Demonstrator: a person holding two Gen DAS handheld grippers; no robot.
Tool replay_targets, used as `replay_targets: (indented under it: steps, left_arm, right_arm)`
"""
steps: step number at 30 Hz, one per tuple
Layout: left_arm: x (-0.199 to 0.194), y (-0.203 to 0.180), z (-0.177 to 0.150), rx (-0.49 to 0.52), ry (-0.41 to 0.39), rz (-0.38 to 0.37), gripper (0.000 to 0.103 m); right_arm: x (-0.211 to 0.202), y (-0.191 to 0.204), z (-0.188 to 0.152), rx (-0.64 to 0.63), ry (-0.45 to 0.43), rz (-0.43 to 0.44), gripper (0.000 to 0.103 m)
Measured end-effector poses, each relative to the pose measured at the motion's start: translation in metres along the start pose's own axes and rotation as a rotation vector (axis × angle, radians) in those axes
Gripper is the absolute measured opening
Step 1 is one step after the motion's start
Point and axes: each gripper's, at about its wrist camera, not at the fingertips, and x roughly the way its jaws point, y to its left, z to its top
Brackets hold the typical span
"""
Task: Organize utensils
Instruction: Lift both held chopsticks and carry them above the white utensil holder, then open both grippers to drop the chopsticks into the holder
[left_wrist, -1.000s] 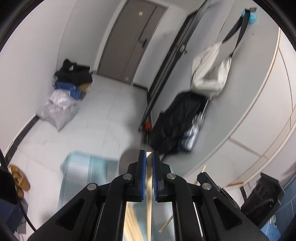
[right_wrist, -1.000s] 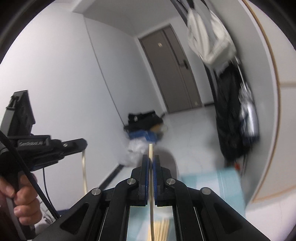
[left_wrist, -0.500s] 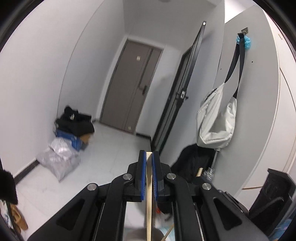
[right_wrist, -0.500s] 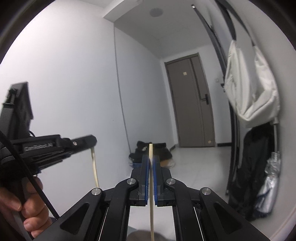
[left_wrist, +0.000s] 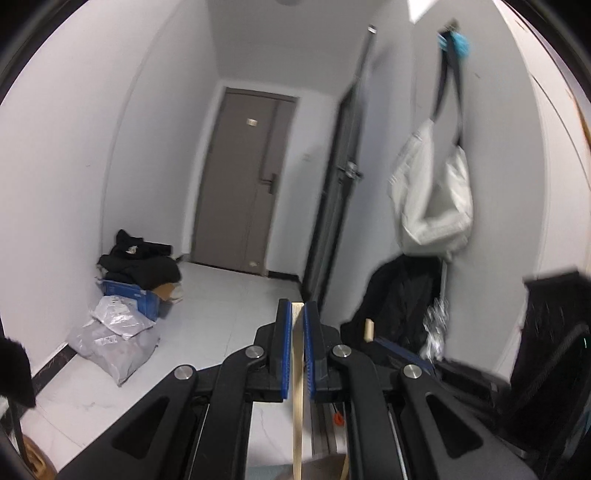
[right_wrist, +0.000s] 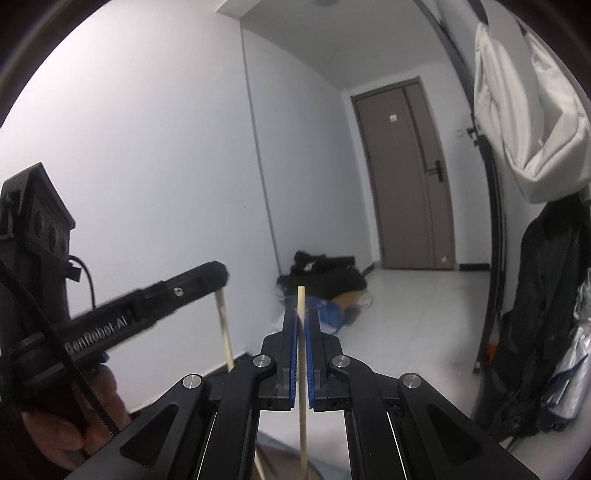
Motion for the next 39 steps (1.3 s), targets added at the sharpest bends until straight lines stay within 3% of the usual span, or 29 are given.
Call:
replay_targets:
  steps: [9,13,16,18,19,21,24,25,29,31,35,37,39]
  left_arm:
    - [-0.006,0.004,-0.008,-0.009,0.126,-0.007,0.003]
    - [-0.002,0.007,-0.013,-0.018,0.247,-0.034,0.003]
    - [-0.006,0.013,-0.015,-0.052,0.309,-0.007,0.004]
    - [-0.009,0.018,-0.016,-0.104,0.352,-0.003,0.012]
    - [-0.013,0.020,-0.015,-0.126,0.372,0.008,0.016]
    - [-0.019,0.021,-0.013,-0.134,0.374,0.046,0.040]
    - [-0.040,0.025,-0.008,-0.169,0.326,0.103,0.067]
    - [-0.047,0.025,-0.008,-0.176,0.318,0.131,0.069]
    - [-0.063,0.023,-0.010,-0.192,0.319,0.189,0.071]
    - [-0.071,0.021,-0.012,-0.204,0.319,0.212,0.074]
    - [-0.088,0.012,-0.016,-0.206,0.311,0.231,0.082]
    - [-0.095,0.006,-0.019,-0.204,0.308,0.232,0.084]
    - [-0.100,0.003,-0.023,-0.198,0.311,0.227,0.084]
  right_arm:
    - [-0.011,0.001,-0.013,-0.011,0.064,0.047,0.003]
    - [-0.009,0.014,-0.016,-0.039,0.097,0.101,0.003]
    - [-0.003,0.021,-0.025,-0.045,0.160,0.130,0.007]
    - [-0.001,0.027,-0.031,-0.046,0.202,0.133,0.007]
    - [-0.003,0.029,-0.035,-0.049,0.215,0.119,0.012]
    - [-0.010,0.030,-0.039,-0.015,0.227,0.096,0.026]
    - [-0.031,0.030,-0.042,0.050,0.202,0.076,0.036]
    - [-0.039,0.032,-0.043,0.068,0.196,0.063,0.043]
    - [-0.068,0.041,-0.045,0.108,0.175,0.032,0.049]
    - [-0.078,0.046,-0.047,0.120,0.167,0.014,0.059]
    - [-0.103,0.058,-0.049,0.138,0.133,-0.016,0.067]
    - [-0.114,0.062,-0.053,0.153,0.120,-0.015,0.078]
    - [-0.125,0.068,-0.058,0.151,0.119,-0.036,0.079]
